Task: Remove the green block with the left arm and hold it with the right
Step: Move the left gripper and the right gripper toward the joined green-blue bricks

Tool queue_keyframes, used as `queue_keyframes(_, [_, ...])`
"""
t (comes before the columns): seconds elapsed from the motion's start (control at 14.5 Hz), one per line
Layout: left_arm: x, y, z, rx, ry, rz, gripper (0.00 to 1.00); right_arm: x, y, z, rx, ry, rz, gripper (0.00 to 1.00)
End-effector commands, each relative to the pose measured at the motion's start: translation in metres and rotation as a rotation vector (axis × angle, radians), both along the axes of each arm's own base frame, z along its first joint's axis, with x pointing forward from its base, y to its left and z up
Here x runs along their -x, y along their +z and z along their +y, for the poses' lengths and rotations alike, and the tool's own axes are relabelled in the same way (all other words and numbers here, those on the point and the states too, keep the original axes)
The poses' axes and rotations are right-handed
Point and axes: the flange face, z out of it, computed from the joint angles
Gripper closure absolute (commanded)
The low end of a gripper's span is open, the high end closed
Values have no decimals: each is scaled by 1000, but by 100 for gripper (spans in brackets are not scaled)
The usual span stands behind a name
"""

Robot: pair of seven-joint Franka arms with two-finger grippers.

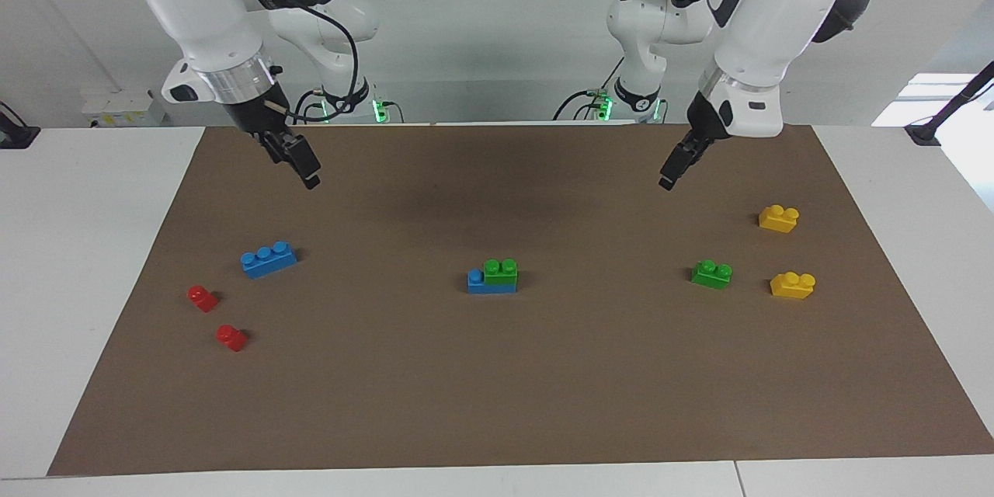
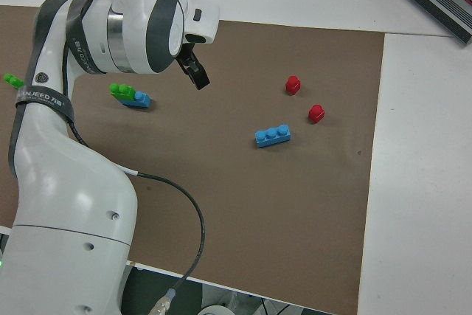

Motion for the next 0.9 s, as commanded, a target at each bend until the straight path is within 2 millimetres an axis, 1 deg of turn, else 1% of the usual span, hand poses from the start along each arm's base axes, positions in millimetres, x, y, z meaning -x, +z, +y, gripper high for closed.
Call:
queue_keyframes(0.0, [-13,-30,-31,16,331,32,0,-11,-21,19,-79,-211,44,5])
queue_keyframes(0.07, [-15,-33,-34,38,443,29,0,-17,-31,28,-106,-284,63,5])
queue_keyframes(0.21, [-14,-40,-43,50,589,52,0,-29,-55,48,-172,-411,116,5])
queue_keyframes(0.28, [-9,-54,-72,40,640,73,0,-36,-65,61,-220,-476,135,5])
queue_keyframes(0.34, [-9,-59,-82,51,709,68,0,-41,-71,75,-252,-521,145,5])
queue_keyframes(0.41, [-8,-61,-85,60,767,69,0,-47,-81,85,-274,-569,157,5])
queue_keyframes(0.48, [-7,-69,-88,65,838,74,0,-51,-90,97,-295,-597,170,5])
queue_keyframes(0.55, [-2,-77,-99,76,860,67,0,-53,-99,104,-301,-619,183,6])
queue_keyframes(0.62, [2,-80,-114,94,852,54,0,-52,-112,119,-296,-629,214,7])
queue_keyframes(0.69, [0,-80,-116,108,874,49,0,-51,-123,136,-295,-632,235,8])
queue_keyframes(0.76, [0,-81,-117,114,886,46,0,-52,-128,147,-303,-635,230,8])
queue_keyframes(0.83, [3,-85,-122,109,878,50,0,-53,-138,151,-305,-644,235,8])
